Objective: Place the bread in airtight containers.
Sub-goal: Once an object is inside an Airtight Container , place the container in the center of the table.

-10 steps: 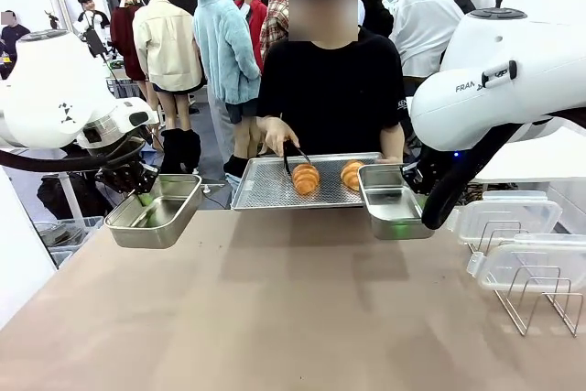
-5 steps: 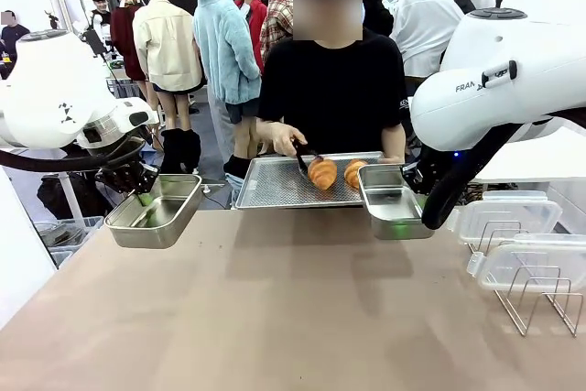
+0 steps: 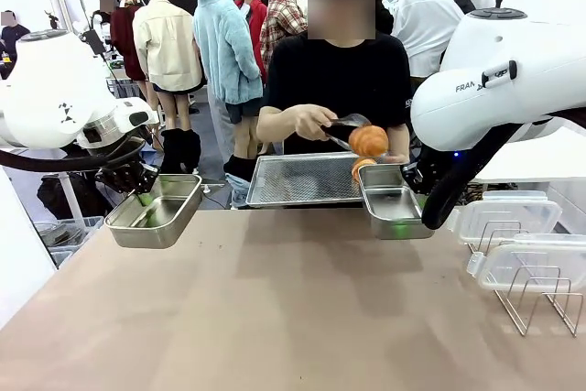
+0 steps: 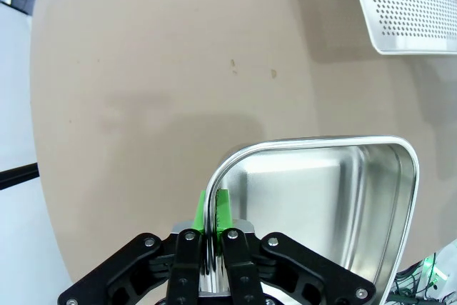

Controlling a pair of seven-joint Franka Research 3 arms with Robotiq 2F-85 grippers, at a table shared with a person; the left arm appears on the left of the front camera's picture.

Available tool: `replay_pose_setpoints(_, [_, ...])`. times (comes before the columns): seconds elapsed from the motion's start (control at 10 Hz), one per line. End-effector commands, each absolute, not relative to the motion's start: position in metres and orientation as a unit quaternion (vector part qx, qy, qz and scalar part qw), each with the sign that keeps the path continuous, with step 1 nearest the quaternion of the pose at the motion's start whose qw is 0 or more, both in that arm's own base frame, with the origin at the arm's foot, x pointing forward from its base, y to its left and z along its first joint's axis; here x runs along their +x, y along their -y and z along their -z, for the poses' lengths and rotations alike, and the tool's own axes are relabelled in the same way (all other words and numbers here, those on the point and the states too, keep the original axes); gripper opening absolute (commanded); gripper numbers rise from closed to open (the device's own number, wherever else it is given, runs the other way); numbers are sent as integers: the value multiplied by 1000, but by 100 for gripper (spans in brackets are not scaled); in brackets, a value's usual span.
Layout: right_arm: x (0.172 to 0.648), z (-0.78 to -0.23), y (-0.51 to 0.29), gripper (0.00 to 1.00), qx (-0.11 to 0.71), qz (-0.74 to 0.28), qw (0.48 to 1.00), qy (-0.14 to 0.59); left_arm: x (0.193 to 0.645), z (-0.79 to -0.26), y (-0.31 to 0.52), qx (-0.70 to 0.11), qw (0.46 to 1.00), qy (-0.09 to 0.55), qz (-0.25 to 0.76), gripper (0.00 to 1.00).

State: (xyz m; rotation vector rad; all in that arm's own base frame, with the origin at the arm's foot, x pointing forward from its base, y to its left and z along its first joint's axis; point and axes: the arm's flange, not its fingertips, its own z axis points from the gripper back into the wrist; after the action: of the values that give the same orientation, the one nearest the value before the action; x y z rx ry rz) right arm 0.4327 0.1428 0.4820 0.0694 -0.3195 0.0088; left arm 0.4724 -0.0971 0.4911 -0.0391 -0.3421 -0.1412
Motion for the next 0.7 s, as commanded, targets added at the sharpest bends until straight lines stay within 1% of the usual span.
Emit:
replay_pose_setpoints(0.0, [431, -481, -142, 0, 37, -8, 985, 169, 473, -492, 96, -18, 980, 181, 76, 0])
replay_pose_setpoints(0.6, [431, -481, -142, 0, 37, -8, 985, 169, 473, -492, 96, -18, 980, 181, 76, 0])
